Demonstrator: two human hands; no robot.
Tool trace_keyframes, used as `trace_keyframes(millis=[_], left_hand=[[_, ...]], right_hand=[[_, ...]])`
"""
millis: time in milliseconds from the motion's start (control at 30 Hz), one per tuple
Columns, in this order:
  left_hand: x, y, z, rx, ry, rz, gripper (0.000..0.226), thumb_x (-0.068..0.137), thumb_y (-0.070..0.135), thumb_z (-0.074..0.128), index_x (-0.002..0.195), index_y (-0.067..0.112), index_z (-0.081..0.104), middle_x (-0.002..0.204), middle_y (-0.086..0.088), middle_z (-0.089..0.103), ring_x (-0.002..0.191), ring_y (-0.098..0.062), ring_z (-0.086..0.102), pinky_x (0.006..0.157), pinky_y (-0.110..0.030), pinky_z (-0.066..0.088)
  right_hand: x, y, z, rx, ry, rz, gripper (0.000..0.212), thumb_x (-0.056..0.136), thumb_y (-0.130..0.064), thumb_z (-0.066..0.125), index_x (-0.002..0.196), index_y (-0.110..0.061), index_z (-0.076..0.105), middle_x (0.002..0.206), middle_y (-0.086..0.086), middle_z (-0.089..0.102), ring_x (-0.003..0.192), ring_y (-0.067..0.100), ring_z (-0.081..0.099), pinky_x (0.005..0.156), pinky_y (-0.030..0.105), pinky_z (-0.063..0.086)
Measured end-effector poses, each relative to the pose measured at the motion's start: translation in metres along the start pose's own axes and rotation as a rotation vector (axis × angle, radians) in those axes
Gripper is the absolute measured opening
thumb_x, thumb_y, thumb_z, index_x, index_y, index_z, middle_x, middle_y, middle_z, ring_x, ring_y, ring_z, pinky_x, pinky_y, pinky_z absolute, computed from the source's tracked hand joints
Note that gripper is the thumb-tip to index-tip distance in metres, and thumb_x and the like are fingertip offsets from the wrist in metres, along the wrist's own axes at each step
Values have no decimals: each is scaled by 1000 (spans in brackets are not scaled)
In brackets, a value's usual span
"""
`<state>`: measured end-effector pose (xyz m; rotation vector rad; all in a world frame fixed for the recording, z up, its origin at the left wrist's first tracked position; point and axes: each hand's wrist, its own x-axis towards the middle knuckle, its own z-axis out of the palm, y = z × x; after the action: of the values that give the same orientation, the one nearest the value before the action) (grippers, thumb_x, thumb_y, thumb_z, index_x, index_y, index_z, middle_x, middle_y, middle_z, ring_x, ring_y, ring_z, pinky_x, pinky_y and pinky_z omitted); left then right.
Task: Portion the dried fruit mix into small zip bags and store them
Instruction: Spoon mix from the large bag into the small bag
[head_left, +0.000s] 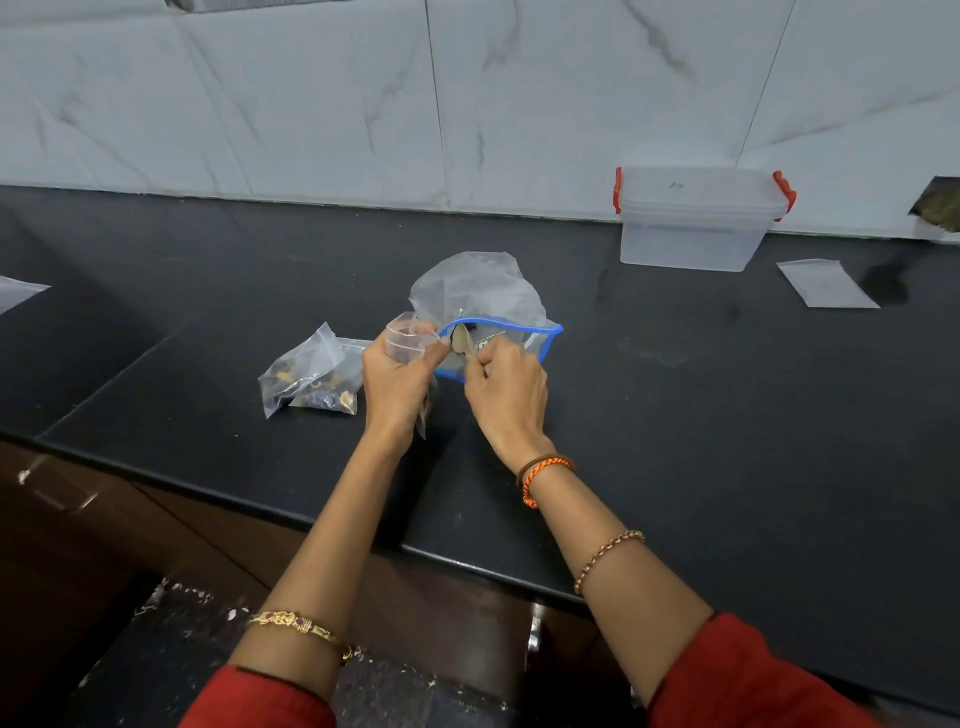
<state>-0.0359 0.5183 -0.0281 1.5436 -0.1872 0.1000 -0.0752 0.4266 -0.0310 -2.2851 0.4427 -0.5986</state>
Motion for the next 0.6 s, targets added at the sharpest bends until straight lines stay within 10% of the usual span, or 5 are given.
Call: trace_keyframes(millis=[300,600], left_hand=[[3,-7,-10,14,-118,18,15,81,0,66,82,13,58,82,-7,63,78,-16,63,75,-32,51],[0,-3,-12,74,-87,23,13,80,6,69,85,13,58,72,2,61,52,-5,53,48,-19,44]], right_hand=[[-1,-6,2,752,-60,538,28,86,-7,61,59,-12,57,52,3,56,37,6,47,34,14,37],[-4,0,-11,861,37,633,26,89,-8,58,63,-10,56,54,3,56,42,8,48,37,13,42]])
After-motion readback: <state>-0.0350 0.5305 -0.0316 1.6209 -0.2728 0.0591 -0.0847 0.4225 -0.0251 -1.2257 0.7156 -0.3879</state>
